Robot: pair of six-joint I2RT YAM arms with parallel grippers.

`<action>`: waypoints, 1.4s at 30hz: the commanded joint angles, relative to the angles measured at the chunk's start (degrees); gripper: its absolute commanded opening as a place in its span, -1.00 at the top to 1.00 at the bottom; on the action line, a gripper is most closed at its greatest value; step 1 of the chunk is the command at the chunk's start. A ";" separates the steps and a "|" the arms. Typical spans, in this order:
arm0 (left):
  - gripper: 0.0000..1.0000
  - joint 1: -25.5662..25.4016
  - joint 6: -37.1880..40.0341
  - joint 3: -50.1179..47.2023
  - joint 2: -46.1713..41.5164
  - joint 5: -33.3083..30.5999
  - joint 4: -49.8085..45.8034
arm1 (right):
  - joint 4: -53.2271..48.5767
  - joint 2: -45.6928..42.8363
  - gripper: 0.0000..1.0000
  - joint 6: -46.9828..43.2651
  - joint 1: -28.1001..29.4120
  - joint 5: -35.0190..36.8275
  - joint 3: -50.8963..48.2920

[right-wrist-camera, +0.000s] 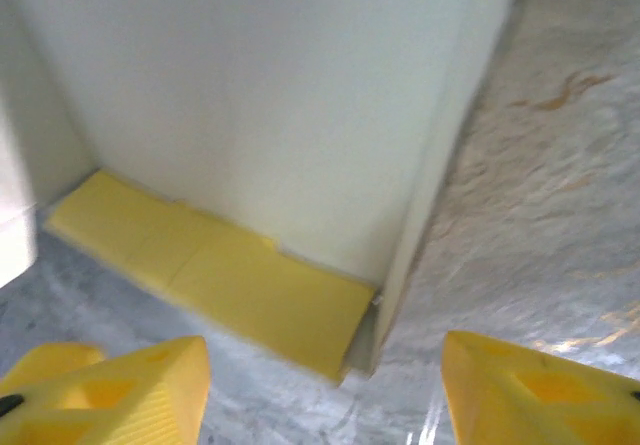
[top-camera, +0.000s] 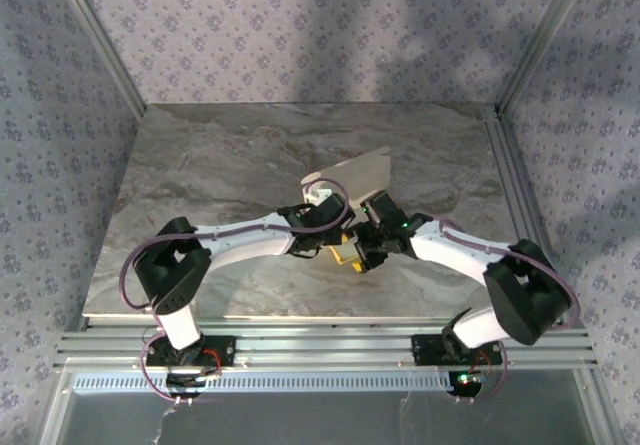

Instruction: Fold the paper box

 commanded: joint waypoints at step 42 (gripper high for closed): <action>0.20 9.79 2.22 -8.42 -15.07 1.49 -5.15 | -10.53 1.38 0.32 -58.56 -12.88 18.22 7.42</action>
